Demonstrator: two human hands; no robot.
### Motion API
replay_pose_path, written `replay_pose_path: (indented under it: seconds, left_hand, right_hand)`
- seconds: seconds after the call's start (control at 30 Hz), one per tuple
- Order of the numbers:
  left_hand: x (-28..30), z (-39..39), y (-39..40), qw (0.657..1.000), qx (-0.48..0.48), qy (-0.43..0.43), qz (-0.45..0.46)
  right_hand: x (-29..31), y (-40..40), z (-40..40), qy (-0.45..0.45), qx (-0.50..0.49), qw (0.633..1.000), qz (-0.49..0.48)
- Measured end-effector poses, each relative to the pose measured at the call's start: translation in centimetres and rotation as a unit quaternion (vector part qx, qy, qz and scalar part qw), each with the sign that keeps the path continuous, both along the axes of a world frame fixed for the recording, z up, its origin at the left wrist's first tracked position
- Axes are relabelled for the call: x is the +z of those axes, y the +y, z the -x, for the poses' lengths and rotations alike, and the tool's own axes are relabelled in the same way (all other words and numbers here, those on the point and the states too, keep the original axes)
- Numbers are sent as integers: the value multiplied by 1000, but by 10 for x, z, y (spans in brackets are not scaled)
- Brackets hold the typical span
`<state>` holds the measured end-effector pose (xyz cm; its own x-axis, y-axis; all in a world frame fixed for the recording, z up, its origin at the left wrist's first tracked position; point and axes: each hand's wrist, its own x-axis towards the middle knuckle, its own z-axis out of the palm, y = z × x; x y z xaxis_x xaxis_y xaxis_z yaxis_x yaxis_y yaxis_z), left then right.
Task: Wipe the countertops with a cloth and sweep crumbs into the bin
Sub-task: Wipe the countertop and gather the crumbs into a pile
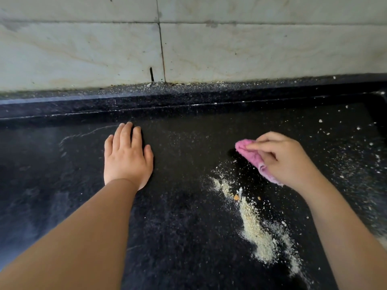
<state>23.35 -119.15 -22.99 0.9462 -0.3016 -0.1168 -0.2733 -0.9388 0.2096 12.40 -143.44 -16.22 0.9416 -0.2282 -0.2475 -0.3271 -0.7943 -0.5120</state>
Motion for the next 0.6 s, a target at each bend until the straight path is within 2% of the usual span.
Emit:
replay_pose_path:
  seconds: [0.07,0.13,0.27,0.33,0.37,0.47,0.6]
  left_hand:
    - [0,0,0,1000,-2,-2,1]
    - [0,0,1,1000,-2,-1,0]
    - [3,1,0,1000,-5,-6,9]
    - [3,2,1,1000,-10,-9,10]
    - [3,1,1,1000,-11,-8,10]
    - [3,4,3,999,-21,-20,19]
    - [5,13,7,997,-41,-48,39]
  right_hand:
    - [1,29,7,-150,-35,987,47]
    - [-17,71,8,-232,-23,971,62]
    - [-52,136,-1,-170,-20,983,66]
    - [-55,142,-3,-156,-23,980,122]
    - [-56,140,-2,-150,-24,978,144]
    - [-55,118,8,-147,-59,980,120]
    - [-52,55,23,-39,-187,971,144]
